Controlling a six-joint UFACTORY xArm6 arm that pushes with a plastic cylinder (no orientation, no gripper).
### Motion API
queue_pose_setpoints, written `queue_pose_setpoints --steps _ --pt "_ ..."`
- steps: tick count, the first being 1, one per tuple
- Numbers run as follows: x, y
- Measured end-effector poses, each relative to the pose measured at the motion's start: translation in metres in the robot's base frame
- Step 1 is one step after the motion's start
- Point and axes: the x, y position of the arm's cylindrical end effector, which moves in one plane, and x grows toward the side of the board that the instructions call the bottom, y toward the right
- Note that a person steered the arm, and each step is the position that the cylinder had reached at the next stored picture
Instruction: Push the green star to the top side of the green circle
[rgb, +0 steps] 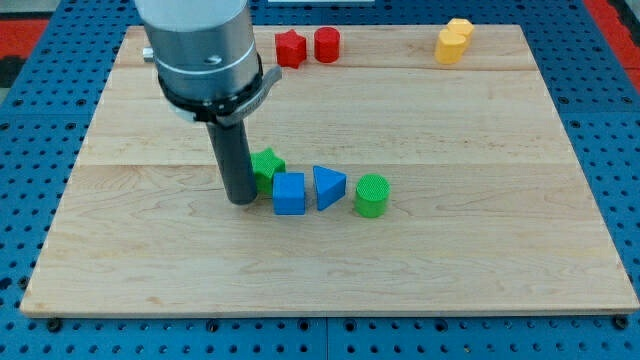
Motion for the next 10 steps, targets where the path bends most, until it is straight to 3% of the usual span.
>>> queue_pose_setpoints --steps 4,6,8,10 --pt "-0.051 0.006" --pt "-0.077 0.063" --pt "-0.078 0.118" --pt "-0.063 0.119"
